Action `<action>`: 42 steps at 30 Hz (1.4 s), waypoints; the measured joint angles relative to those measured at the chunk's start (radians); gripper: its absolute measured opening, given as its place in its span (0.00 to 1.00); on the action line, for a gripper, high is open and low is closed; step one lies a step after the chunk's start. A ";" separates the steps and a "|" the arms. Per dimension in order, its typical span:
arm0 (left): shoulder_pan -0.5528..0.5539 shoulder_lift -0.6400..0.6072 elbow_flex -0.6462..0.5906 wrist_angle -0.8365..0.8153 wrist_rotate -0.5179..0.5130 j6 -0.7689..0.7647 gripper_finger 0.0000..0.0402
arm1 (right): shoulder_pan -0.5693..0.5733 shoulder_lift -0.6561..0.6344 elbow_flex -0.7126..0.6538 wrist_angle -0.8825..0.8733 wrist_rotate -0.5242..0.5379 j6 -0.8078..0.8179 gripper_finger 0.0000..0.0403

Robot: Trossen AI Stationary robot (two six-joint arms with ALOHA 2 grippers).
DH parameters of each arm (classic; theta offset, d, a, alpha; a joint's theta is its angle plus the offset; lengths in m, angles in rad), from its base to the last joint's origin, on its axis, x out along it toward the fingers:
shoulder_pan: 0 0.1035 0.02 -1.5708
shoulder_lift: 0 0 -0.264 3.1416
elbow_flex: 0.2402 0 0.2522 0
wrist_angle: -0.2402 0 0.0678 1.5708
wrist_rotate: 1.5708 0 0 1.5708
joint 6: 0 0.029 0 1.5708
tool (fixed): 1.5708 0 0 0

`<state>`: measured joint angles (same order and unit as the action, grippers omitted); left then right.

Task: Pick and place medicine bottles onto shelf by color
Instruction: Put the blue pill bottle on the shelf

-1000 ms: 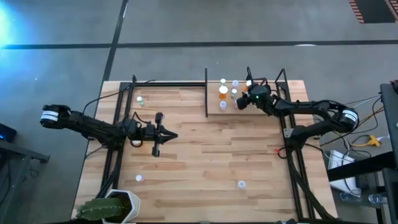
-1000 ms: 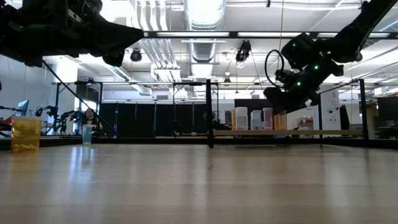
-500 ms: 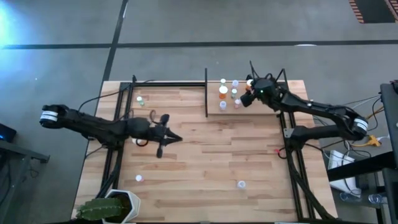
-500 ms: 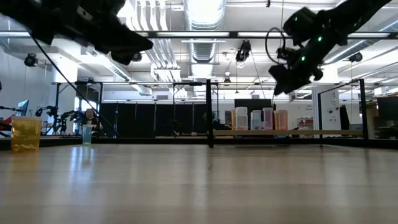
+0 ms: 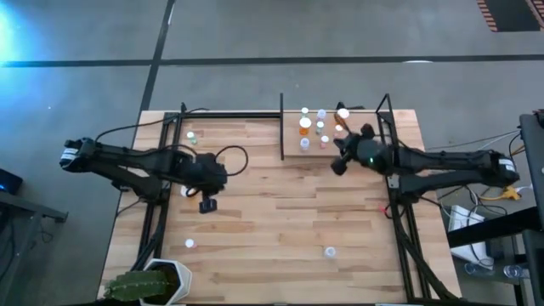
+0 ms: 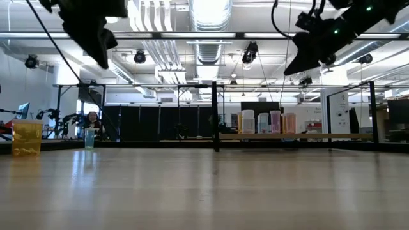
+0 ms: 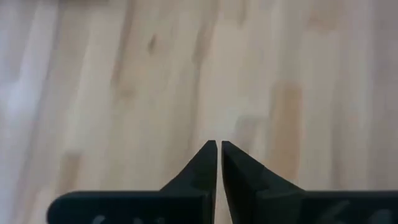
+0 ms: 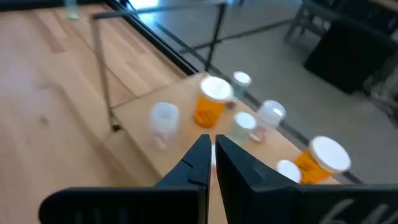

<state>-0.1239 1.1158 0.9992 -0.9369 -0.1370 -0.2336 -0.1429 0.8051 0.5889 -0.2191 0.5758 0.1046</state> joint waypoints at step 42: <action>0.891 0.691 0.352 -0.412 -0.313 0.260 0.39 | 0.388 0.153 -0.040 0.335 0.238 -0.124 0.03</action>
<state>0.7675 1.8067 1.3508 -1.3490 -0.4502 0.0269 0.2447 0.9577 0.5488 0.1157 0.8139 -0.0196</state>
